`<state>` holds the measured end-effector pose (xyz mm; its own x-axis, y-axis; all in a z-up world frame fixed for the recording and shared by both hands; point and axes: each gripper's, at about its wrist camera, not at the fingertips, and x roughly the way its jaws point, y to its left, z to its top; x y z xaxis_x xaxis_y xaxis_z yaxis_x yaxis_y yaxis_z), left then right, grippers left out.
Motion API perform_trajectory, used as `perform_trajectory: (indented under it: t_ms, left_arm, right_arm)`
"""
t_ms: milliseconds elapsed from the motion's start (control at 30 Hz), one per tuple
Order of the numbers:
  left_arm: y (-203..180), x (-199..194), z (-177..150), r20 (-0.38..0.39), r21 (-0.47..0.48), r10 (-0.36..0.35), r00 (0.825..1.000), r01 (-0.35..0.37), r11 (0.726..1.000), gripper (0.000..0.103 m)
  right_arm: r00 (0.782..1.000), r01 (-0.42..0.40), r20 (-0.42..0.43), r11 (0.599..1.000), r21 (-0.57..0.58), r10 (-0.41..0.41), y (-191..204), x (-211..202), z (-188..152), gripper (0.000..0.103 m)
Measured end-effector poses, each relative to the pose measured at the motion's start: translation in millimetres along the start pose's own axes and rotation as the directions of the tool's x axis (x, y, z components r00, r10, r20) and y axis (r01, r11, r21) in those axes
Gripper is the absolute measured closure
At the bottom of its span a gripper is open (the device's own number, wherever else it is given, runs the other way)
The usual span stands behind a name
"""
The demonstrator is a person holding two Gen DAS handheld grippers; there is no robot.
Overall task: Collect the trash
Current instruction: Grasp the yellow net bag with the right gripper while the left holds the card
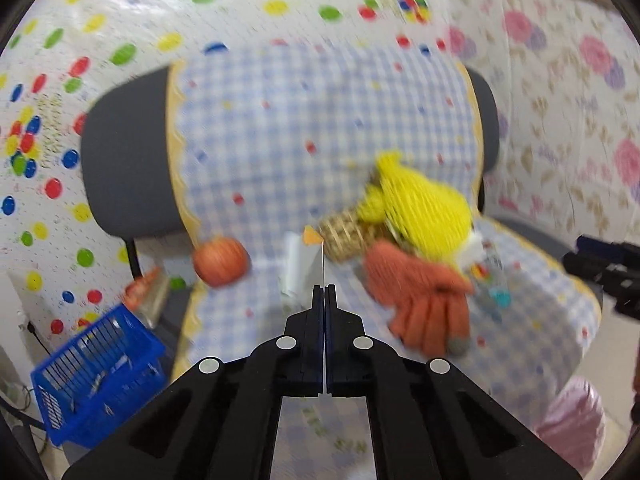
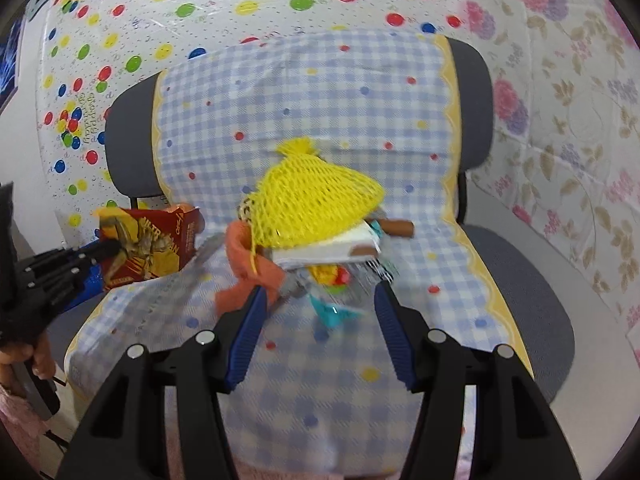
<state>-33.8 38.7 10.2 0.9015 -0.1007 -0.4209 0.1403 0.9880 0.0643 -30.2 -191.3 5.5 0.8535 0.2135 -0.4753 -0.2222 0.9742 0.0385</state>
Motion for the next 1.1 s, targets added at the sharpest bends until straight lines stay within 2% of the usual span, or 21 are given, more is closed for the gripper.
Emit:
perform_trajectory:
  t_ms: [133, 233, 300, 433, 500, 567, 600, 667, 700, 800, 900, 1100]
  left_arm:
    - [8, 6, 9, 0.041, -0.026, 0.003, 0.999, -0.002, 1.000, 0.103]
    - [14, 16, 10, 0.035, -0.052, -0.002, 0.999, 0.004, 0.999, 0.103]
    - [20, 25, 10, 0.021, -0.078, -0.010, 1.000, 0.011, 0.997, 0.103]
    - [29, 42, 11, 0.008, -0.108, -0.028, 1.000, 0.028, 0.994, 0.103]
    - [32, 48, 12, -0.002, -0.121, -0.041, 0.999, 0.041, 0.992, 0.103]
    - [33, 50, 11, -0.007, -0.126, -0.051, 0.999, 0.049, 0.991, 0.103]
    - [33, 51, 9, -0.009, -0.123, -0.052, 0.999, 0.050, 0.991, 0.103]
    - [31, 54, 6, -0.018, -0.115, -0.059, 0.998, 0.057, 0.992, 0.103]
    - [30, 56, 4, -0.026, -0.114, -0.065, 0.998, 0.061, 0.992, 0.103]
    - [24, 64, -2, -0.052, -0.111, -0.082, 0.995, 0.076, 0.991, 0.103]
    - [18, 69, -8, -0.080, -0.106, -0.090, 0.993, 0.081, 0.991, 0.103]
    - [16, 72, -12, -0.102, -0.104, -0.088, 0.991, 0.077, 0.992, 0.102]
  right_arm:
    - [1.000, -0.001, -0.005, 1.000, -0.026, 0.001, 11, 33, 20, 0.040]
    - [1.000, 0.008, -0.026, 0.999, -0.041, -0.009, 17, 64, 32, 0.038]
    - [0.999, 0.014, -0.041, 0.998, -0.053, -0.017, 21, 82, 38, 0.030]
    - [0.996, 0.060, -0.062, 0.993, -0.097, -0.066, 24, 115, 47, 0.026]
    - [0.994, 0.078, -0.074, 0.996, -0.054, -0.081, 12, 123, 50, 0.026]
    - [0.995, 0.056, -0.085, 0.998, 0.036, -0.053, -5, 124, 48, 0.026]
    - [0.995, 0.034, -0.095, 0.995, 0.096, -0.024, -17, 124, 45, 0.028]
    - [0.993, 0.011, -0.115, 0.987, 0.158, 0.007, -31, 126, 40, 0.039]
    - [0.992, 0.000, -0.122, 0.984, 0.176, 0.022, -35, 127, 37, 0.040]
    - [0.986, -0.052, -0.145, 0.970, 0.236, 0.088, -44, 138, 32, 0.040]
    - [0.982, -0.075, -0.145, 0.959, 0.273, 0.119, -46, 149, 32, 0.040]
    - [0.969, -0.197, -0.063, 0.906, 0.375, 0.237, -56, 163, 44, 0.036]
